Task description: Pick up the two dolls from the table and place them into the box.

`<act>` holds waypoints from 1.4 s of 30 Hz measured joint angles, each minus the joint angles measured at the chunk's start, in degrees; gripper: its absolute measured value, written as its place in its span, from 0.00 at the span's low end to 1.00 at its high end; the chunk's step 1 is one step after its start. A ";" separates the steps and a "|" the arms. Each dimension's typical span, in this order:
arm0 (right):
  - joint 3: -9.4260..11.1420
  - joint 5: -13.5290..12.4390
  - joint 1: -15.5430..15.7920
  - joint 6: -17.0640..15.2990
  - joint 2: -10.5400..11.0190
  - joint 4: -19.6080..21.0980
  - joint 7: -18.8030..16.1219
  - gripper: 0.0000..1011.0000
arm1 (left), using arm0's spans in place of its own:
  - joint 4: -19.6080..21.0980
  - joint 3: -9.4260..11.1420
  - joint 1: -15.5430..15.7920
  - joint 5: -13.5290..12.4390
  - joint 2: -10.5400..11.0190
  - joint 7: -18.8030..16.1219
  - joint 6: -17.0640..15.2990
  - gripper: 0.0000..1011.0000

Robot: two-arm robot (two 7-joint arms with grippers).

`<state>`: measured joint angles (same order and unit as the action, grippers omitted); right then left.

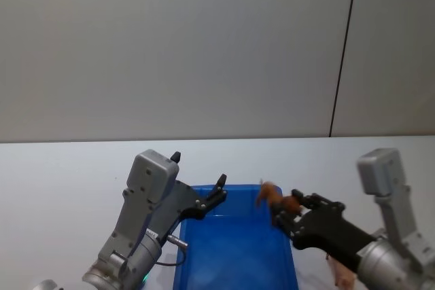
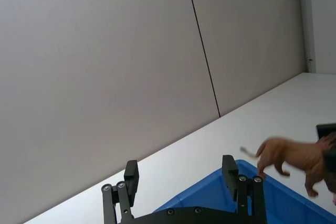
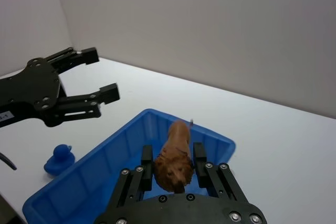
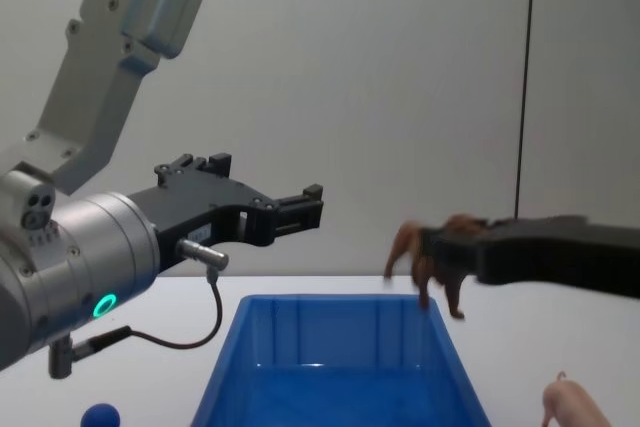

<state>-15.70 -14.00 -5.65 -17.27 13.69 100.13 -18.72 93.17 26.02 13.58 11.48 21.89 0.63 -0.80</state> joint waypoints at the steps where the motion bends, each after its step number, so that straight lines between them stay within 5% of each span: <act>1: -0.24 0.41 -0.26 -0.22 -0.28 -0.34 -0.30 0.44 | 0.00 0.00 0.00 0.00 0.00 0.00 0.00 0.99; 9: -2.10 3.45 -2.40 -1.35 -2.26 -3.67 -1.80 0.71 | 0.00 0.00 0.00 0.00 0.00 0.00 0.00 0.99; 20: -1.71 4.56 -2.36 -1.17 -1.41 -4.31 -0.92 0.98 | 0.00 0.00 0.00 0.00 0.00 0.00 0.00 0.99; 42: 2.40 -1.10 5.33 -0.96 4.64 2.32 8.46 0.99 | 0.00 0.00 0.00 0.00 0.01 0.00 0.00 0.99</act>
<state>-13.30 -15.09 -0.32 -18.23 18.33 102.45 -10.27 93.17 26.02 13.59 11.48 21.90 0.63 -0.80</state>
